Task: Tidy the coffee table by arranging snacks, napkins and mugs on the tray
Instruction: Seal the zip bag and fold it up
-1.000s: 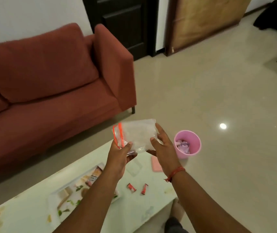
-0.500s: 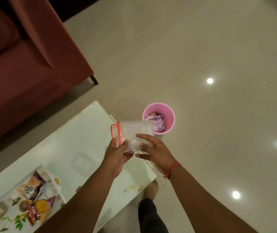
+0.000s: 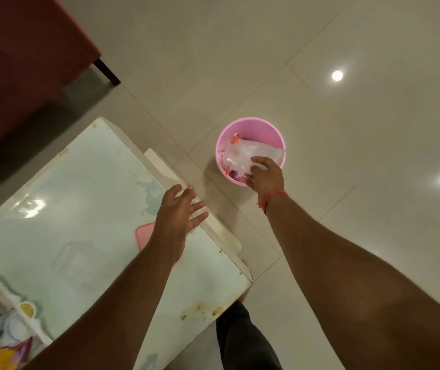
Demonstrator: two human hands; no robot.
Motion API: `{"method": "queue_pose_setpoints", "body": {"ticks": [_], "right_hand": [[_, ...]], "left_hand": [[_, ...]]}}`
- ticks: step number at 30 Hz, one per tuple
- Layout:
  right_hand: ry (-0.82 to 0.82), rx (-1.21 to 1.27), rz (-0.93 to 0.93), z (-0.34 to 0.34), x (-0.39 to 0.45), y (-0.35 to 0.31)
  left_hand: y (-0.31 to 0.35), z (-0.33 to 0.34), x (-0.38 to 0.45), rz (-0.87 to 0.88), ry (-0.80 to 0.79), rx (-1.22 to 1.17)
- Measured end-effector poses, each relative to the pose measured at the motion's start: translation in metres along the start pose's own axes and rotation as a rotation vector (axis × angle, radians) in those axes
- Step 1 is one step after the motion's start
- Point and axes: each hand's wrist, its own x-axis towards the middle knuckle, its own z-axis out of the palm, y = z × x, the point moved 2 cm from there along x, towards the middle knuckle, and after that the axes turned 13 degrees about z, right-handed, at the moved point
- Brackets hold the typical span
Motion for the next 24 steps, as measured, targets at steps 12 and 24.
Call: {"method": "queue_pose_setpoints", "body": {"ticks": [12,24], "right_hand": [[0.174,-0.385,0.011,0.009,0.035,0.016],[0.132,-0.798,-0.387,0.083,-0.126,0.053]], "left_hand": [[-0.013,-0.028,-0.012,0.121,0.044,-0.073],[0.017,-0.15,-0.118,0.095,0.195,-0.162]]}}
